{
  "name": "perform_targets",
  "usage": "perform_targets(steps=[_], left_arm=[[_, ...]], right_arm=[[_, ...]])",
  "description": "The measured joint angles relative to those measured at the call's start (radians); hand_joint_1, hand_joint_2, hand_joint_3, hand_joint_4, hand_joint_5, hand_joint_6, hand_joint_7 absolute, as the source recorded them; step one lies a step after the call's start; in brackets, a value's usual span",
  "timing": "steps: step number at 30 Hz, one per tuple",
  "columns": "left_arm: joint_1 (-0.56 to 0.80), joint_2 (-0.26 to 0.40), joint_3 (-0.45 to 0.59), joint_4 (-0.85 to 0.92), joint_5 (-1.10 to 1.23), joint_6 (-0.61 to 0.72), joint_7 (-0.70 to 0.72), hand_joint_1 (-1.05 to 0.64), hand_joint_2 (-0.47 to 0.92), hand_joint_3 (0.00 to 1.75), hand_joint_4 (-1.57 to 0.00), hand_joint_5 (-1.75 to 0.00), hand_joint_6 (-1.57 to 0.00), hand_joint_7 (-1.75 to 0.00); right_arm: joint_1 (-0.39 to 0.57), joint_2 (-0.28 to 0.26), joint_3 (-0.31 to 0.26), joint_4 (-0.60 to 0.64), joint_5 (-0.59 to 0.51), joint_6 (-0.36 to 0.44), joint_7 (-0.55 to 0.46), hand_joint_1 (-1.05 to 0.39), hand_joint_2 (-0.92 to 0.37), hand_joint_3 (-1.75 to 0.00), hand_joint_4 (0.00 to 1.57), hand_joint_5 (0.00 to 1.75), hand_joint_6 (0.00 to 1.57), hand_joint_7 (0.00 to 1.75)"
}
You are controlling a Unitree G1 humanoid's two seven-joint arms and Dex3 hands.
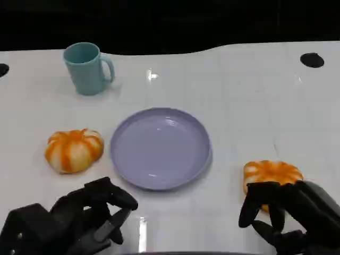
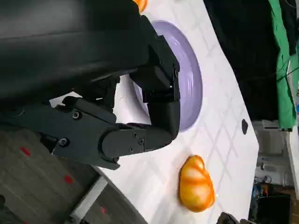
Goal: Grasp the bread from the table and place it into the plate.
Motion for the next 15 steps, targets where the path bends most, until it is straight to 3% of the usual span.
perform_targets(steps=[15], left_arm=[[0.000,0.000,0.000,-0.018,-0.001,0.019,0.000,-0.44,0.92,0.47,-0.62,-1.75,-0.63,-1.25]], right_arm=[[-0.005,0.000,-0.001,0.009,0.001,-0.008,0.001,-0.06,-0.37,-1.12,0.89,1.72,0.86,1.17]])
